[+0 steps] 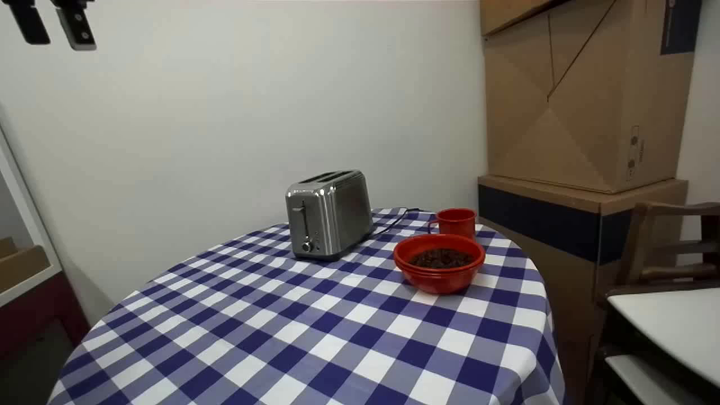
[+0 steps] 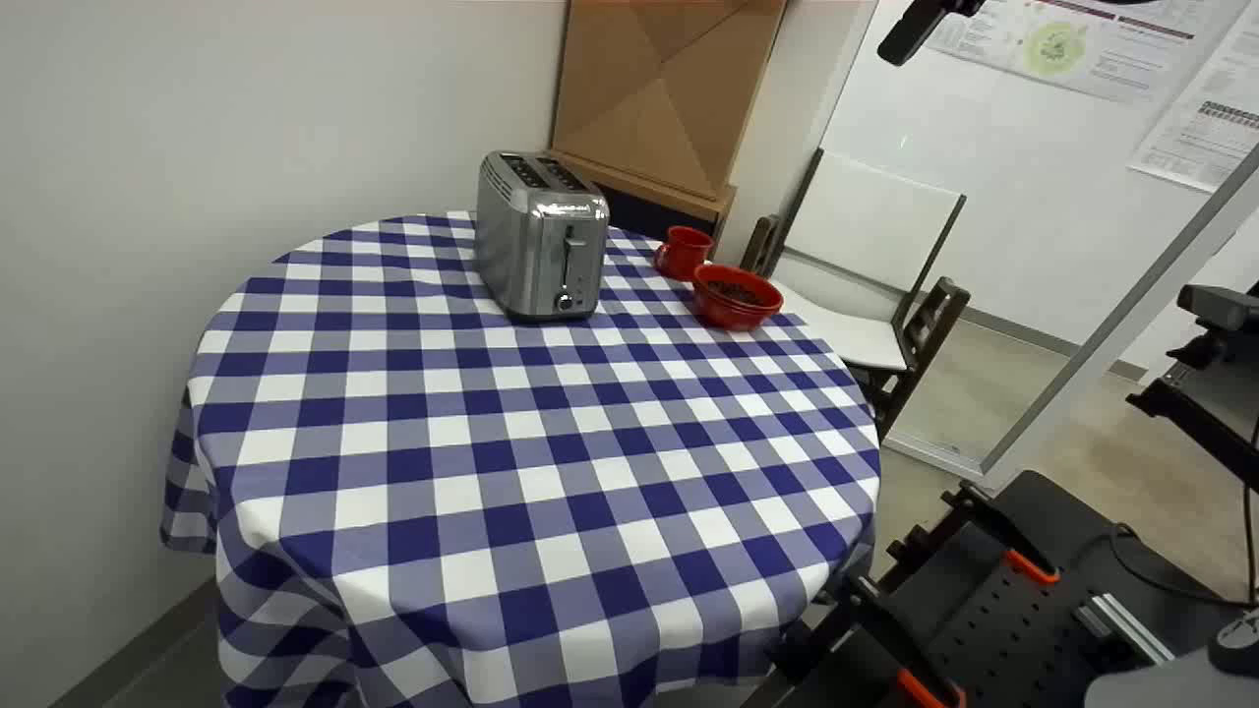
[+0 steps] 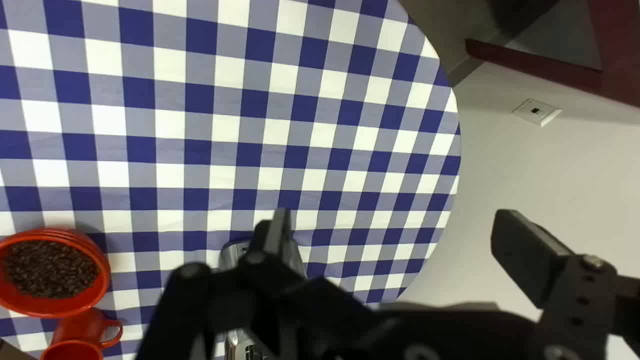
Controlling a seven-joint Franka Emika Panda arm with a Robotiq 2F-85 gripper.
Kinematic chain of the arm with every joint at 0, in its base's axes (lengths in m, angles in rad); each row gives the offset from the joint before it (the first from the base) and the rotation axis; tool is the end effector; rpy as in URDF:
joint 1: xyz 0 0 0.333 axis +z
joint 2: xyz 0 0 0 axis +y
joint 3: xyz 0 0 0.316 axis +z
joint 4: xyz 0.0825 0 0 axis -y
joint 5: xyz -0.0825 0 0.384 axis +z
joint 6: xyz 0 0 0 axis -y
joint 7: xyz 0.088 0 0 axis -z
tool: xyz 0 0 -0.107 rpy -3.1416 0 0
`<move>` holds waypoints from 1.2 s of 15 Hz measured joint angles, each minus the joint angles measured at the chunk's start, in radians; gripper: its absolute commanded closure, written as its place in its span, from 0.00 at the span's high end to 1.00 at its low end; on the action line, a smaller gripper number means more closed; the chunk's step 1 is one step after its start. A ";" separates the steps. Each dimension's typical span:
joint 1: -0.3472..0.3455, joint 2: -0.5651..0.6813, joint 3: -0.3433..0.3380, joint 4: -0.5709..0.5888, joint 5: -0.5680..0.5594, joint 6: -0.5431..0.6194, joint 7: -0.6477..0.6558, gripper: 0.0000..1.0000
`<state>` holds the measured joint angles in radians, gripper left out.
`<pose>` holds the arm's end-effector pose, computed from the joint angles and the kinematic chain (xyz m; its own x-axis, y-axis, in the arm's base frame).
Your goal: Push the lever of the toaster down
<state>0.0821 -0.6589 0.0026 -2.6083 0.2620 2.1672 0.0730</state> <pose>0.3664 0.0413 0.4838 0.9744 -0.1338 0.1805 -0.0855 -0.9637 -0.2530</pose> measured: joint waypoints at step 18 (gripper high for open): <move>-0.004 0.398 0.001 0.158 -0.007 0.288 -0.084 1.00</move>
<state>0.0785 -0.2613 0.0033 -2.4507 0.2549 2.4552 -0.0111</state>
